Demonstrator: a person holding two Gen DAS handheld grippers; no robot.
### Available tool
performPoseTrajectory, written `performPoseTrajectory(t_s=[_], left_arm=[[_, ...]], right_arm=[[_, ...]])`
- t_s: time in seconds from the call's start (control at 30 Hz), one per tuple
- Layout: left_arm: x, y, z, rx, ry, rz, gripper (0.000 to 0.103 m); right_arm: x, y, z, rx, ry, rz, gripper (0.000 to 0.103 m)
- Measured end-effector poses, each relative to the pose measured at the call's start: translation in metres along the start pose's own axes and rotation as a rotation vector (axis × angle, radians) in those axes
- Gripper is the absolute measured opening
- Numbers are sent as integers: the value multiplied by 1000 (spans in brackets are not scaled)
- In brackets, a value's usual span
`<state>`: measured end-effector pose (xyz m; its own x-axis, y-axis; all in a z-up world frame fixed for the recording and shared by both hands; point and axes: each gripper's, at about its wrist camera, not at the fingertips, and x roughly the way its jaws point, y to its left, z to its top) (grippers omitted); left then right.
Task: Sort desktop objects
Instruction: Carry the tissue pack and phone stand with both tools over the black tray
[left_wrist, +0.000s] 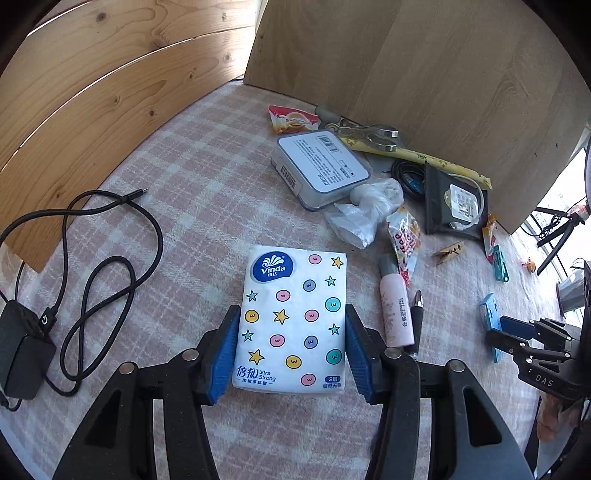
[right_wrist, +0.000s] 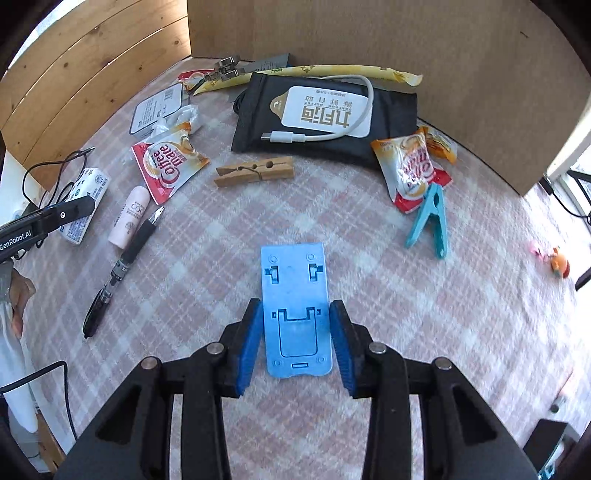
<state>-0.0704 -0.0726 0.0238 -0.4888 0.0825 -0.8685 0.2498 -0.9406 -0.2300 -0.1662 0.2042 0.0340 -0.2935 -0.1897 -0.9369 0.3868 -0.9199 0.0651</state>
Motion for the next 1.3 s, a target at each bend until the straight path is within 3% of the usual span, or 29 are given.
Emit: performPoseTrajectory(t_s=[0.2,0.4,0.73,1.03,1.3], left_arm=[[-26,-24,-5,41,-31,-31,50],[-43,-80,-11,135,-43,-64,50],[-58,-222,-44,364,-34,-206,51],[-64,-355,-99,555,18,-349,51],[-73,-453,-145,669,66,-431,51]], right_arm=[[-39,-15,-15,62,-56,-24,36],[-89,-35,-57,131,-126,-87,36],[-152,-93,-126,286,-207,-200,36],[-197,-171,-203,489,-222,-300,36],[-225,-227,-256,619,-221,-376,36]])
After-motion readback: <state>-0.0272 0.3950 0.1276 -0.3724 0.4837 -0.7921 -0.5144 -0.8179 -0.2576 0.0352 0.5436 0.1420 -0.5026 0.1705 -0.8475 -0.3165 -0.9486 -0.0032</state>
